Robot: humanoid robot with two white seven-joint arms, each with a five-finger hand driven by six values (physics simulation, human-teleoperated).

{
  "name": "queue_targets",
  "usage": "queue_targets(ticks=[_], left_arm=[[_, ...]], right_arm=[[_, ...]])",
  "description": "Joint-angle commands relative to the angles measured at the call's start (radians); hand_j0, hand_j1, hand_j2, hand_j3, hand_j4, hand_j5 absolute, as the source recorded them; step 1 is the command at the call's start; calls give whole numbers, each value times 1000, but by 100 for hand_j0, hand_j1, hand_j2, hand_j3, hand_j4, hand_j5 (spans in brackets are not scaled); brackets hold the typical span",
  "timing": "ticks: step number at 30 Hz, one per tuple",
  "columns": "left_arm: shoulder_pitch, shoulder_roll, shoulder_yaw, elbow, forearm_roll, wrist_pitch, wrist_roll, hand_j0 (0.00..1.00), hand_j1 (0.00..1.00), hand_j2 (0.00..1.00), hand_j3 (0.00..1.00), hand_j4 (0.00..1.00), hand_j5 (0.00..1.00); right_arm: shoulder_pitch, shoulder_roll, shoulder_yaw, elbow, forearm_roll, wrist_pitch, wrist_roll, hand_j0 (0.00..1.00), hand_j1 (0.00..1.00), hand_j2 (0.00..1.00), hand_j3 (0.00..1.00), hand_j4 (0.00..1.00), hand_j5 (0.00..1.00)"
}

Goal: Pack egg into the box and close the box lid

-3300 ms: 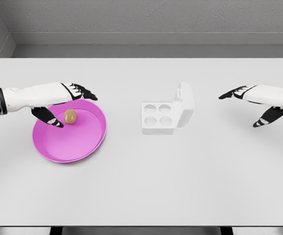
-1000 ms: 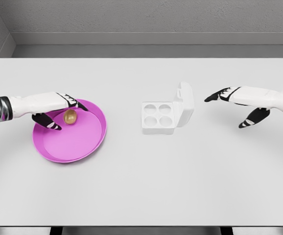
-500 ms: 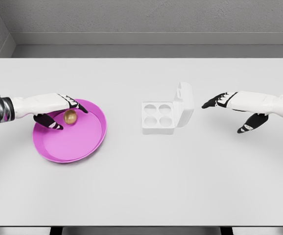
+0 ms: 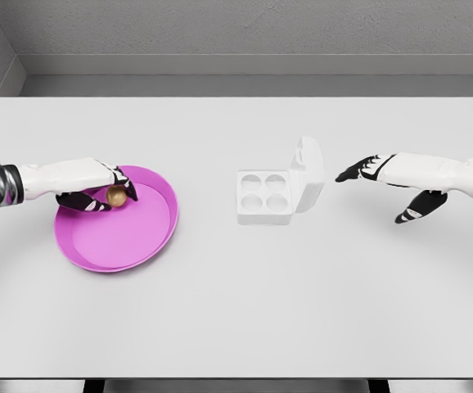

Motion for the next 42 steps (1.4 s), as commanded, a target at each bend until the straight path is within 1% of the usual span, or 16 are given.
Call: queue_targets(ticks=[1, 6, 8, 11, 12, 18, 19, 21, 26, 29, 31, 34, 36, 39, 42], left_arm=[[0, 3, 0, -2, 2, 1, 0, 55, 55, 55, 55, 55, 55], [0, -3, 0, -2, -12, 1, 0, 52, 52, 52, 52, 52, 52], [0, -3, -2, -1, -10, 1, 0, 47, 47, 47, 47, 47, 47], [0, -3, -2, -2, -10, 1, 0, 41, 41, 41, 41, 41, 41], [0, -3, -2, -4, -10, 1, 0, 37, 37, 37, 37, 37, 37], [-2, -5, 0, -25, -7, 1, 0, 37, 37, 37, 37, 37, 37], [-2, -5, 7, -53, -4, 1, 0, 36, 36, 36, 36, 36, 36], [-2, 0, 12, -76, 1, 1, 0, 36, 36, 36, 36, 36, 36], [-2, 6, 15, -106, 5, 1, 0, 36, 36, 36, 36, 36, 36], [-3, 6, 15, -113, 11, 1, 0, 36, 36, 36, 36, 36, 36], [-2, 4, 15, -131, 13, 1, 0, 36, 36, 36, 36, 36, 36], [-3, 0, 17, -132, 15, 1, 0, 36, 36, 36, 36, 36, 36], [-3, -2, 40, -134, 22, 1, 0, 36, 36, 36, 36, 36, 36], [-5, -6, 40, -136, 25, 1, 0, 36, 36, 36, 36, 36, 36], [-5, -8, 40, -157, 30, 1, 0, 36, 36, 36, 36, 36, 36]], right_arm=[[0, -1, -1, -2, -7, 3, 0, 100, 100, 100, 100, 100, 100], [-2, -3, -1, -2, -7, 3, 0, 100, 100, 100, 100, 100, 100], [-2, -4, -1, -2, -7, 3, 0, 100, 100, 100, 100, 100, 100], [-2, -4, -1, -2, -7, 3, 0, 100, 100, 100, 100, 100, 100], [-2, -4, -1, -2, -7, 3, 0, 100, 100, 100, 100, 100, 100], [-2, -4, -1, -2, -7, 3, 0, 100, 100, 100, 100, 100, 100], [-2, -4, -1, -2, -7, 3, 0, 100, 100, 100, 100, 100, 100], [-2, -4, -1, -2, -7, 3, 0, 100, 100, 100, 100, 100, 100], [-3, -15, -1, -2, -7, 3, 0, 100, 100, 100, 100, 100, 100], [-2, -15, -1, -2, -7, 3, 0, 100, 100, 100, 100, 100, 100], [-2, -15, -1, -2, -7, 3, 0, 100, 100, 100, 100, 100, 100], [-2, -15, -1, -2, -7, 3, 0, 100, 100, 100, 100, 100, 100], [-3, -15, -1, -2, -7, 3, 0, 100, 100, 100, 100, 100, 100], [-2, -15, -1, -2, -7, 3, 0, 100, 100, 100, 100, 100, 100], [-2, -15, -1, -2, -7, 3, 0, 100, 100, 100, 100, 100, 100]])
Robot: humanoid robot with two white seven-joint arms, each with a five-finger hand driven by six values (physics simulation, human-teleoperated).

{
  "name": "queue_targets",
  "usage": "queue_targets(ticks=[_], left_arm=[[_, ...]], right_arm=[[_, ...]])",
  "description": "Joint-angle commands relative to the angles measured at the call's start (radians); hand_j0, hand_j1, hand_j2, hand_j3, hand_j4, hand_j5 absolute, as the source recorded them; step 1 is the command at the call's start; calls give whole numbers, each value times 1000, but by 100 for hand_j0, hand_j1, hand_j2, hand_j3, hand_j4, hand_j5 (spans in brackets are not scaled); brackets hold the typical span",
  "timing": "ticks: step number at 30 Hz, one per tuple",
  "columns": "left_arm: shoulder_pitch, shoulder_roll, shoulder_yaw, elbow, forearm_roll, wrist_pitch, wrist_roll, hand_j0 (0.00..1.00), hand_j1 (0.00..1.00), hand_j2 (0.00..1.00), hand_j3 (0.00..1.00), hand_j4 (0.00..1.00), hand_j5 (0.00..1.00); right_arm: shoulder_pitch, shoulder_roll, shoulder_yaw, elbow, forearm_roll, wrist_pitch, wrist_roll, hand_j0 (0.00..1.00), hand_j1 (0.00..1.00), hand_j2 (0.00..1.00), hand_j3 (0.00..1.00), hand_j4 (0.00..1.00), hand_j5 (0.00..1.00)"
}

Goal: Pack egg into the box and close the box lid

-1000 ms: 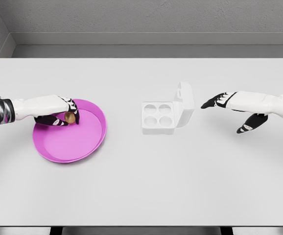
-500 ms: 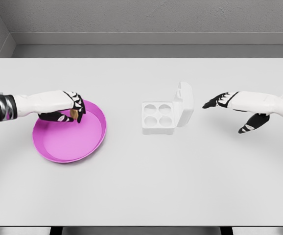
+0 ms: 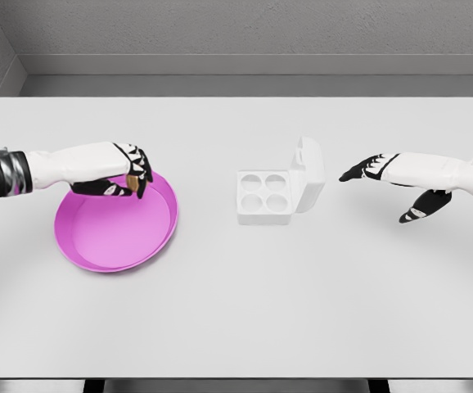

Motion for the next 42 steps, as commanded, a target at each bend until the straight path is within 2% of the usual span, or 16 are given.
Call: queue_targets(ticks=[1, 32, 42], left_arm=[[0, -5, 2, -10, 10, 3, 1, 36, 36, 36, 36, 36, 36], [-3, -185, -8, -10, 6, 3, 1, 36, 36, 36, 36, 36, 36], [-8, -197, -8, -8, 6, 3, 1, 36, 36, 36, 36, 36, 36]], right_arm=[[0, -1, -1, 0, -7, 3, 0, 100, 100, 100, 100, 100, 100], [0, -18, 1, -8, -7, 3, 0, 100, 100, 100, 100, 100, 100], [2, -18, 1, -8, -7, 3, 0, 100, 100, 100, 100, 100, 100]])
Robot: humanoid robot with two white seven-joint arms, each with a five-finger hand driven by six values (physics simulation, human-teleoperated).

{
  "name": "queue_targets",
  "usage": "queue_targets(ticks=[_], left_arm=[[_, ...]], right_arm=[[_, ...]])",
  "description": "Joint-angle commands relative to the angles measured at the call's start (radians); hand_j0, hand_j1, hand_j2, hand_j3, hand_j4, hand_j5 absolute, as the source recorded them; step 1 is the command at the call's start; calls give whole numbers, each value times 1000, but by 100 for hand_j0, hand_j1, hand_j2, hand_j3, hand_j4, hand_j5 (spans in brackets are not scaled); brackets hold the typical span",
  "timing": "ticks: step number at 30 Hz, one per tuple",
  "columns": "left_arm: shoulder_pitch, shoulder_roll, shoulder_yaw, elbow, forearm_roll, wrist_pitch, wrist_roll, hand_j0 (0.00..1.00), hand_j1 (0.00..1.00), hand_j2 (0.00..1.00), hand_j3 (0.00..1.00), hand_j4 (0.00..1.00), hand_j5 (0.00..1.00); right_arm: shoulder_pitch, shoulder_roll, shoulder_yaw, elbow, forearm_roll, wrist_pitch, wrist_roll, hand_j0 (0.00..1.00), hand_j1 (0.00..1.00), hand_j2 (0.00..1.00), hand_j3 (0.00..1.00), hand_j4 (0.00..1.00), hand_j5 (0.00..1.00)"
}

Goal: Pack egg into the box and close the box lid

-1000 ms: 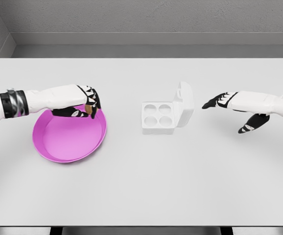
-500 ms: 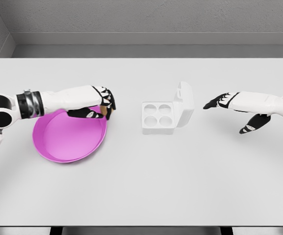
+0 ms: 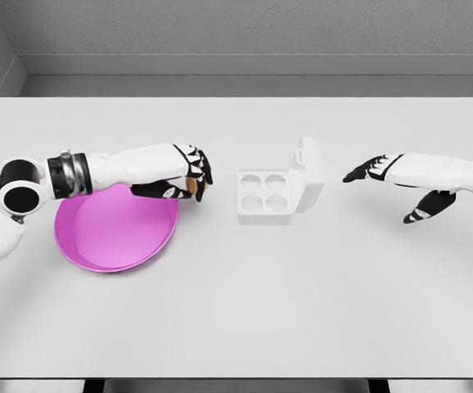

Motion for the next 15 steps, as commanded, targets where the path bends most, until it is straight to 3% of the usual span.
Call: queue_targets(ticks=[1, 15], left_arm=[[0, -7, 1, 0, 6, 3, 1, 36, 36, 36, 36, 36, 36], [-2, -81, -1, 2, -4, 3, 1, 36, 36, 36, 36, 36, 36]], right_arm=[[0, -1, -1, 1, -6, 3, 0, 100, 100, 100, 100, 100, 100], [5, -7, -1, 1, -6, 3, 0, 100, 100, 100, 100, 100, 100]])
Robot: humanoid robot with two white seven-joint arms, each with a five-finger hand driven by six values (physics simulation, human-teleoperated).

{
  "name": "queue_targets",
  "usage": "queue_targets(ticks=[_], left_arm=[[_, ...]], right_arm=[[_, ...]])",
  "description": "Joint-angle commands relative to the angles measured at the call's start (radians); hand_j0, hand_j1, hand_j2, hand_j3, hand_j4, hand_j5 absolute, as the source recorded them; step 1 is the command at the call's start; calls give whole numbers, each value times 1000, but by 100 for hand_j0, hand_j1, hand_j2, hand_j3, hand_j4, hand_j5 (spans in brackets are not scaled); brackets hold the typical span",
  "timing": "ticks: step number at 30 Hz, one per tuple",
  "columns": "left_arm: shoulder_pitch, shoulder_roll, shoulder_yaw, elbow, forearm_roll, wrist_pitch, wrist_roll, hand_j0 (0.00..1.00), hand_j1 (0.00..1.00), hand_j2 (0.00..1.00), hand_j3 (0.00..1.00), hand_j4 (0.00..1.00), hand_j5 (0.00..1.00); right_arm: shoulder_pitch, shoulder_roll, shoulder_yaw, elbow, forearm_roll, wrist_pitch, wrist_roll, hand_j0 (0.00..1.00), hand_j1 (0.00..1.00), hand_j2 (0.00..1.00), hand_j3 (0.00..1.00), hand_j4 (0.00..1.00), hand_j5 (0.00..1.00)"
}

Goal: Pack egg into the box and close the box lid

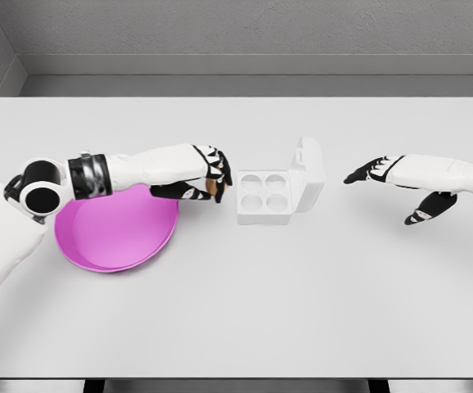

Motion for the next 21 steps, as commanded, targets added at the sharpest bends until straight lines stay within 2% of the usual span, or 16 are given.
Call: queue_targets(ticks=[1, 21], left_arm=[[0, -19, 0, 0, 7, 3, 1, 36, 36, 36, 36, 36, 36], [-2, -108, 0, 15, 34, 3, 1, 36, 36, 36, 36, 36, 36]], right_arm=[[0, -3, -1, 0, -6, 3, 0, 100, 100, 100, 100, 100, 100], [2, -6, -1, 3, -8, 3, 0, 100, 100, 100, 100, 100, 100]])
